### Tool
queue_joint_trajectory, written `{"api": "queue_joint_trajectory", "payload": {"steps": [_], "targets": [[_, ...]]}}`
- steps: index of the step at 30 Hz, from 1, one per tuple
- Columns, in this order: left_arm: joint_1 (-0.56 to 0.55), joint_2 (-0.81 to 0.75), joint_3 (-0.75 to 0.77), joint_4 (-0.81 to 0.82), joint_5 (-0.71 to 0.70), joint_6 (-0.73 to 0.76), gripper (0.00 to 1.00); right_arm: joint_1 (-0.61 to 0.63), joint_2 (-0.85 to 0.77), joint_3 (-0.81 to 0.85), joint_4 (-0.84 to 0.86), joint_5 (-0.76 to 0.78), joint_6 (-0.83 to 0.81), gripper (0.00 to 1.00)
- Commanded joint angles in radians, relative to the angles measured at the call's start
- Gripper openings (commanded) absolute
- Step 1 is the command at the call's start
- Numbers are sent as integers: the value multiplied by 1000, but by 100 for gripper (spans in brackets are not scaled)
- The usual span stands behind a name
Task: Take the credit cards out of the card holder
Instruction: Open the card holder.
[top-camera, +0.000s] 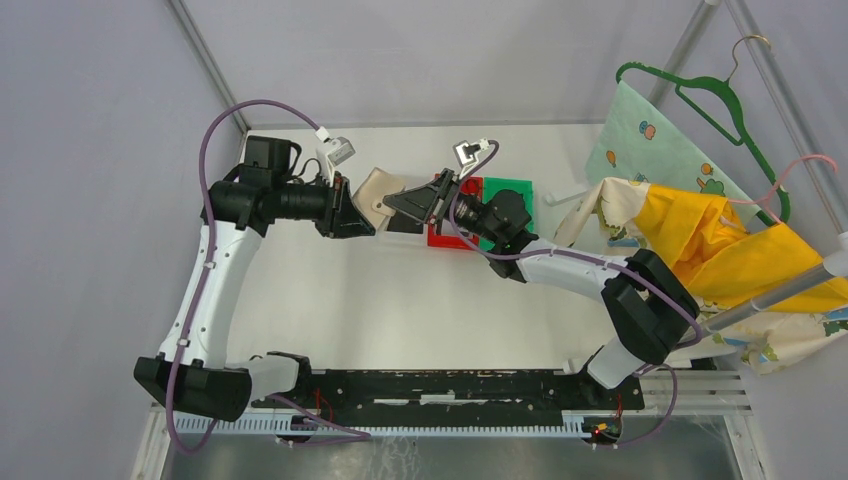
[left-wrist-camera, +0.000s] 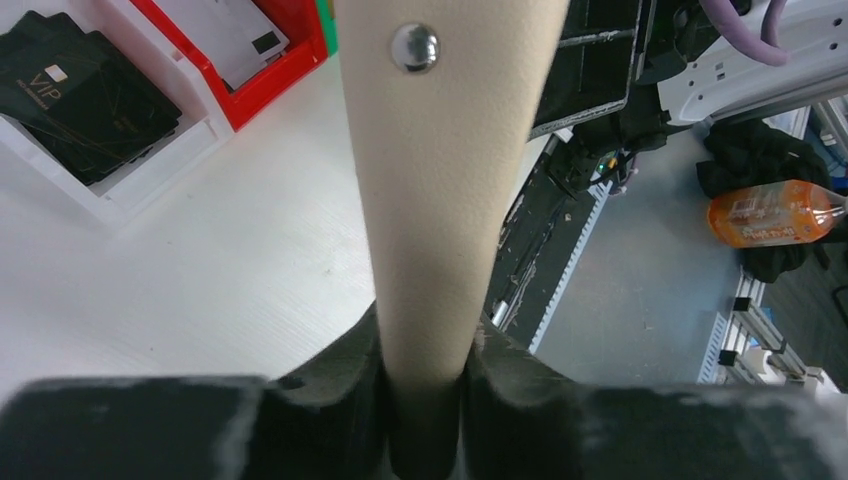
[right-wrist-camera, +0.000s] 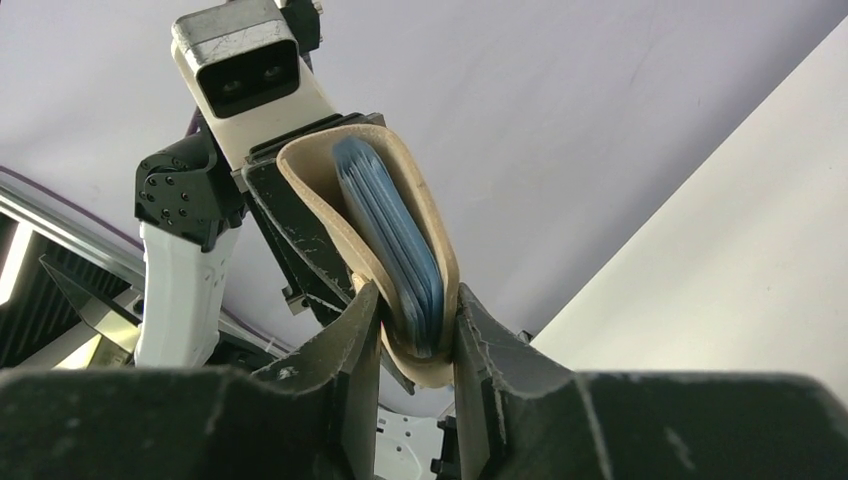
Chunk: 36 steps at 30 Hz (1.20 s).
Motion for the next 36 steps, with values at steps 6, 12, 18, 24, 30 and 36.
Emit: {"api": "queue_joint_trajectory", "payload": {"steps": [6,12,18,24,30,36], "targets": [[1,-33,43,85,140,-97,83,1,-63,-83,402,51,-33,21],[1,-39,33,246,246,-320,73,11,-58,-89,455,68,-58,14],[1,-33,8,254,243,-319,31,18,-59,-84,464,101,-64,21],[0,-51,2,245,163,-269,2,32,-12,-12,434,113,-17,72],[0,-87,13,234,127,-219,2,56,-5,13,351,146,-41,70],[-1,-90,18,174,163,-123,2,55,-2,-26,421,185,5,21]]}}
